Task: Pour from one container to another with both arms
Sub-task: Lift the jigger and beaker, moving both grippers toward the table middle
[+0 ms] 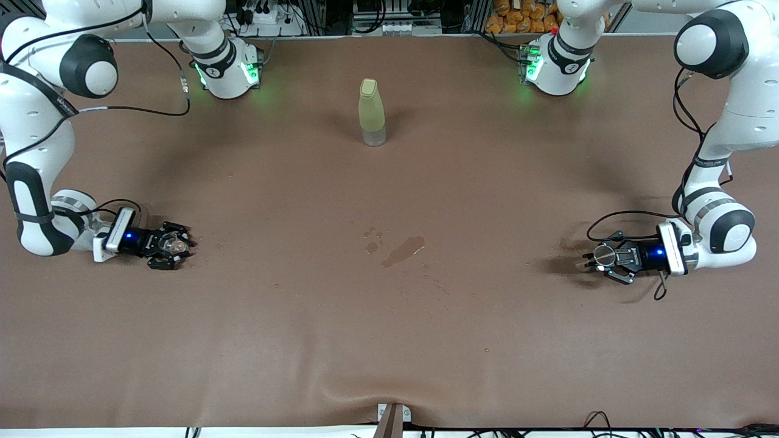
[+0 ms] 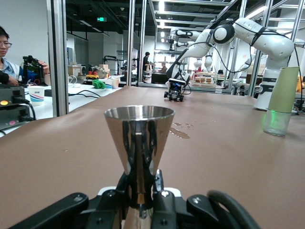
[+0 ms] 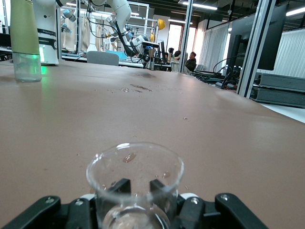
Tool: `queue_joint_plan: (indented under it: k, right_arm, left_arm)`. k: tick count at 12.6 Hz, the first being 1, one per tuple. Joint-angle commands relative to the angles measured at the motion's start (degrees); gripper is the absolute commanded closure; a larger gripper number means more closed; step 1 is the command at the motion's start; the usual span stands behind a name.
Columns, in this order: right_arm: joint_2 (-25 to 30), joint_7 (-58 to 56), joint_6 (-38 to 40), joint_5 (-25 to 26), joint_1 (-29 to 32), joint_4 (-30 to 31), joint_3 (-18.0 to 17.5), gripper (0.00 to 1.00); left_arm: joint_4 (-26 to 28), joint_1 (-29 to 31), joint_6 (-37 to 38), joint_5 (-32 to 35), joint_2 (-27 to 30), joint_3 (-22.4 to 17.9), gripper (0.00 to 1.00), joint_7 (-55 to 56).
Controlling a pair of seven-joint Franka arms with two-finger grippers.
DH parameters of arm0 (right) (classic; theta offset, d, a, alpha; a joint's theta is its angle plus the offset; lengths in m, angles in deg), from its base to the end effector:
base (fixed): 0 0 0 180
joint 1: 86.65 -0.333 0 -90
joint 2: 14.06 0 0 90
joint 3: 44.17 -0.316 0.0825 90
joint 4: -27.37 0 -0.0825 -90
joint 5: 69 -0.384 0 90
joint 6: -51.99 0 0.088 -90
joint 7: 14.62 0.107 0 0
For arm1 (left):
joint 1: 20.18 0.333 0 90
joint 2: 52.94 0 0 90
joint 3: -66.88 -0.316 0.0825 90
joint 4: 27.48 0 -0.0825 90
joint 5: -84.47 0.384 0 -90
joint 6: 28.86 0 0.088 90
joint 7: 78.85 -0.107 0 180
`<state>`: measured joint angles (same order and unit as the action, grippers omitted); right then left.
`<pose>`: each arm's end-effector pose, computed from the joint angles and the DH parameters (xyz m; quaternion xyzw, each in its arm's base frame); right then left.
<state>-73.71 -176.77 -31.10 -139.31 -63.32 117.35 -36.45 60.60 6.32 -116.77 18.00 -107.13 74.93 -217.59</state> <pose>0.5547 -0.1997 0.0392 -0.5323 -0.5513 -0.5096 0.3912 0.6248 0.1139 0.1202 0.5524 -0.5006 0.4642 0.4783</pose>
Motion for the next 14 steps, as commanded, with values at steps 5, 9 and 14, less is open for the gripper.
queue_joint_plan:
  k: [5,9,14]
  right_arm:
    - [1.90,-8.73,1.09,-1.23,-3.28,1.69,0.01,1.00]
    - [7.34,2.87,1.00,-0.09,-6.09,1.69,1.32,1.00]
    - [11.39,13.43,7.84,0.09,-10.05,1.52,2.12,1.00]
  left_arm:
    - [4.89,-10.06,-6.02,-5.76,2.50,1.00,1.00,-1.45]
    - [7.80,-13.06,-14.28,-11.04,3.82,5.11,1.00,-1.53]
    - [9.12,-15.68,-26.59,-20.87,3.91,12.95,1.00,-1.62]
